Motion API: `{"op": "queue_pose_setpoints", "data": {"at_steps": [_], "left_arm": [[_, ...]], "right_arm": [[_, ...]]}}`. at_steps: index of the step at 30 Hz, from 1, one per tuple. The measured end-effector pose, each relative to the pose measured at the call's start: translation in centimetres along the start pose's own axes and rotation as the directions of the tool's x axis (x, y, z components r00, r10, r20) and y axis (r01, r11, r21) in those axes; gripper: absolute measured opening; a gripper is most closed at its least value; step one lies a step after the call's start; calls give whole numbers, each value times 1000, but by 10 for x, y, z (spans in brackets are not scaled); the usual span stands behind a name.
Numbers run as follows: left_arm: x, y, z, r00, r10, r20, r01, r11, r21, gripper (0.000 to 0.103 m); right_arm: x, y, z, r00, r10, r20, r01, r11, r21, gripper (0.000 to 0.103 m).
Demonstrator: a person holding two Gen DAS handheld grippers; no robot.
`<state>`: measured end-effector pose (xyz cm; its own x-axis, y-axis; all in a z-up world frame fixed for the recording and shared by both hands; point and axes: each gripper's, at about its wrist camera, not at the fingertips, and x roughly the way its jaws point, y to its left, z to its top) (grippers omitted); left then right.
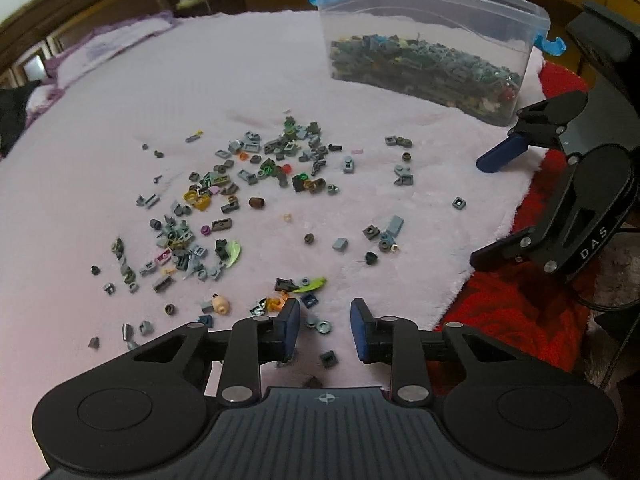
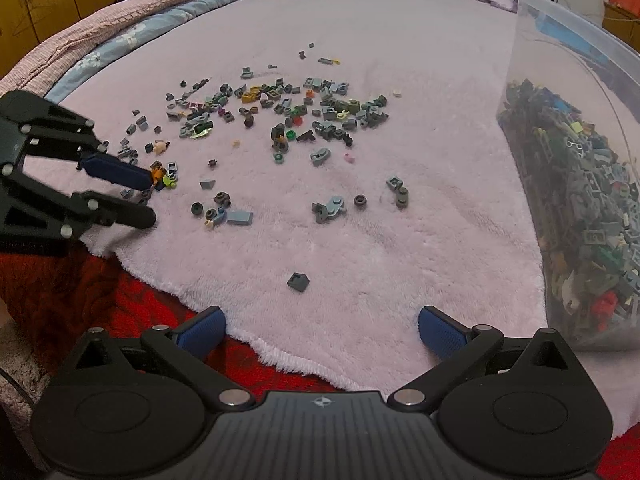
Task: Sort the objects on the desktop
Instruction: 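Close the left tool on a grey brick while the right tool grasps another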
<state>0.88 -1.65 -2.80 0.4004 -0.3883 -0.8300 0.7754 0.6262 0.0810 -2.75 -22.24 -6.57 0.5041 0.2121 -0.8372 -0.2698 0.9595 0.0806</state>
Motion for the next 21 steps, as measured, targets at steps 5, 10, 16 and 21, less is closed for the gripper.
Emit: {"op": "queue_pose_setpoints", "data": {"at_steps": [5, 10, 16, 21], "left_arm": [[4, 4, -2, 999, -26, -21, 26, 1000, 3, 23], [1, -6, -7, 1000, -6, 9, 6, 1000, -26, 9], [-14, -9, -11, 997, 25, 70, -17, 994, -110, 9], [-32, -10, -16, 989, 65, 136, -38, 980, -195, 9]], "right_arm": [[2, -6, 3, 1000, 5, 1, -5, 1000, -5, 103], [4, -12, 3, 1000, 7, 2, -7, 1000, -11, 103], [5, -15, 4, 1000, 8, 3, -8, 1000, -16, 103], [5, -16, 4, 1000, 7, 5, -6, 1000, -18, 103]]}}
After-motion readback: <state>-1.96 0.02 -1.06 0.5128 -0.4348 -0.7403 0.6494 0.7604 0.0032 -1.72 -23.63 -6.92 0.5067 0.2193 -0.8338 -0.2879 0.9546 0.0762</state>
